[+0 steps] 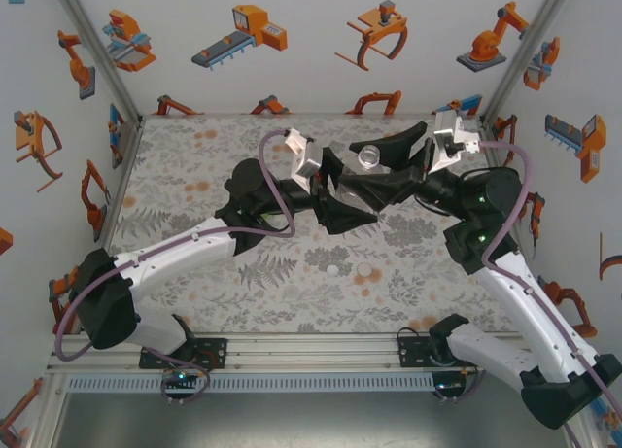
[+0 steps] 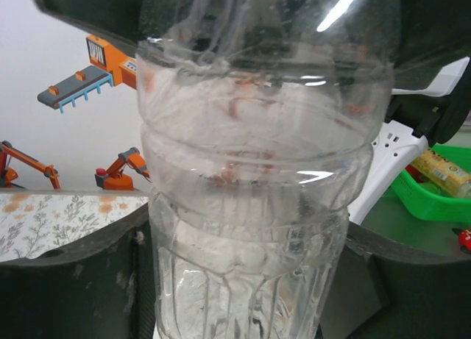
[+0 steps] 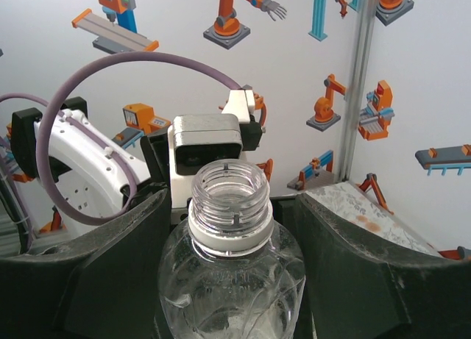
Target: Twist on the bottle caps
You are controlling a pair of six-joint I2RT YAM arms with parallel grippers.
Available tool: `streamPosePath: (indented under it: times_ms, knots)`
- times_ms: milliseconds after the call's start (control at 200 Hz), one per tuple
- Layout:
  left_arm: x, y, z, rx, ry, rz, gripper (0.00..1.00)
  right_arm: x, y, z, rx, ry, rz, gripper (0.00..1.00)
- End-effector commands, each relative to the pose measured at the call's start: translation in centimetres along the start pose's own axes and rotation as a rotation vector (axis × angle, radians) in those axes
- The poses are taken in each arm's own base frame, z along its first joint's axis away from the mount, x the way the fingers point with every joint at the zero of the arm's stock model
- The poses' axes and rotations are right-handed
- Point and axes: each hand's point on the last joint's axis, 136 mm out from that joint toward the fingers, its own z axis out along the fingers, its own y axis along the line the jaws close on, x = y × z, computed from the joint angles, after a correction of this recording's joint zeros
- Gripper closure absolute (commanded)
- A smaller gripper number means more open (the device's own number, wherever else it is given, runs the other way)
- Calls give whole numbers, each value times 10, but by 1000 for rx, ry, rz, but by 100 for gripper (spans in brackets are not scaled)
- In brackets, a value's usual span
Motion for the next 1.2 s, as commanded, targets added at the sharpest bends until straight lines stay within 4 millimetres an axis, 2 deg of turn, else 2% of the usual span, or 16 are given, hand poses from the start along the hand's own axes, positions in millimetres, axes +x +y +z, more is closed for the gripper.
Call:
streamPosePath:
  times_ms: [0,135,295,381,456,611,696,841,916,1041,1197]
  knots:
    - [-10,-5,0,9,-27,18,42,-3,8,-3,-13,-7,-7,76]
    - [-14,-8,-2,9,-35,23,49,-1,7,-5,7,8,-17,74]
    - [-16,-6,-7,-33,-39,29,50,-1,3,-9,55,20,-11,35]
    - [-16,0,-14,-99,-40,42,51,-4,2,-13,87,24,-17,23]
    - [-14,8,-23,-183,-37,56,54,-4,1,-17,119,39,-20,18]
    - [-9,23,-46,-345,-12,86,58,6,-7,-26,201,93,-22,17]
    - [-6,30,-60,-438,21,97,63,16,-16,-32,258,130,1,17]
    - [-7,43,-97,-647,50,102,71,36,-23,-37,307,226,50,23]
    - [-7,47,-121,-758,56,95,78,53,-32,-43,359,276,91,26]
    - [-8,39,-154,-860,56,81,88,85,-45,-56,450,350,177,29]
    - [-4,27,-191,-947,52,81,97,137,-67,-78,611,444,301,34]
